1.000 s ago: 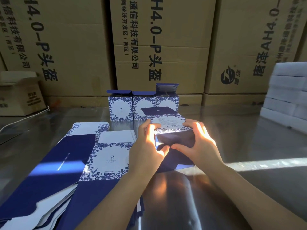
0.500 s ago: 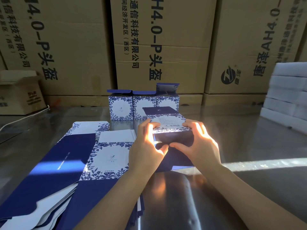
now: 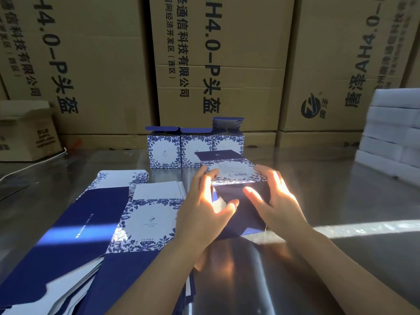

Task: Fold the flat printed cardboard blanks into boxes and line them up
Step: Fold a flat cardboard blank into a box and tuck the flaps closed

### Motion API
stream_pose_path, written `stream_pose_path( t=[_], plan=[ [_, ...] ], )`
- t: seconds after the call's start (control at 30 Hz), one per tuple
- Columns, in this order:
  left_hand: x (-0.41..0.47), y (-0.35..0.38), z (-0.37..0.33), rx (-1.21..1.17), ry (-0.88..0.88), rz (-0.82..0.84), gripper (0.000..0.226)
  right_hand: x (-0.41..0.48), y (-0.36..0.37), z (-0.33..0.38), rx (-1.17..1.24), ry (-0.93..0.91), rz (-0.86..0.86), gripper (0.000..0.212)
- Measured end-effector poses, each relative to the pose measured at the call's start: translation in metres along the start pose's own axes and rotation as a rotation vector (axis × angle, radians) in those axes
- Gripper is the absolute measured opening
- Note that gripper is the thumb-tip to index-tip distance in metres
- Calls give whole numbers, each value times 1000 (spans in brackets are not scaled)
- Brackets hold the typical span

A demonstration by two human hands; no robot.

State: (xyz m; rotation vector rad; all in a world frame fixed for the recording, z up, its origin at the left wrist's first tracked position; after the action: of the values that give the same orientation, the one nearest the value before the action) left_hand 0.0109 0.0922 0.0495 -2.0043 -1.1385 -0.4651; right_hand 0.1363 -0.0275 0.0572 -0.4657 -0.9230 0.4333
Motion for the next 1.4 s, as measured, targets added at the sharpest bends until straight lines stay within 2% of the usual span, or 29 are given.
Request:
stream_pose_path(
  t=[0.17, 0.27, 0.33, 0.37, 0.43, 0.5, 0.63, 0.77, 0.9, 1.03, 1.1, 1.27, 1.33, 1.4],
  plan=[
    [4, 3, 3, -138, -81, 80, 58, 4, 3, -7, 307, 272, 31, 37],
    [5, 4, 6, -368, -200, 61, 59, 4, 7, -15, 359, 370, 61, 40],
    [6, 5, 11, -508, -336, 47, 48, 5, 8, -21, 426, 437, 40, 23],
    [6, 5, 13, -532, -390, 50, 42, 6, 10, -23, 454, 466, 39, 17],
    [6, 6, 16, -521, -468, 69, 34, 7, 12, -26, 493, 514, 57, 18],
    [5, 6, 18, -506, -530, 103, 34, 8, 12, -28, 509, 553, 62, 19],
    [7, 5, 16, -591, -486, 103, 39, 10, 8, -29, 518, 523, 16, 14],
    [10, -2, 9, -641, -428, 51, 38, 10, 6, -25, 559, 443, 34, 31],
    [8, -6, 5, -652, -436, 42, 48, 8, 9, -26, 492, 343, 114, 44],
    [4, -7, -3, -593, -381, 65, 33, 7, 8, -33, 491, 341, 86, 51],
    [4, -3, -1, -606, -382, 71, 25, 7, 9, -38, 527, 391, 69, 43],
    [9, 3, 18, -658, -508, 10, 39, 6, 9, -61, 558, 631, -61, 13],
    [12, 6, 26, -668, -547, 0, 42, 7, 9, -65, 560, 669, -93, 9],
    [12, 9, 30, -707, -587, 15, 32, 6, 8, -65, 541, 679, -121, 9]
  ],
)
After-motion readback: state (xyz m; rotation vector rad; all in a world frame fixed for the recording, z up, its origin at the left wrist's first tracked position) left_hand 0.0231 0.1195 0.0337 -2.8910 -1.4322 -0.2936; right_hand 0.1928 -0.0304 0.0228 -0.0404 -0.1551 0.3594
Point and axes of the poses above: each hand's wrist, its own x-axis towards the middle knuckle, its own y-axis out of the palm, z = x × y, the point moved 5 cm from there along x, towards the middle knuckle, and after that the axes turned 5 degrees about -x, right-handed, at the moved point
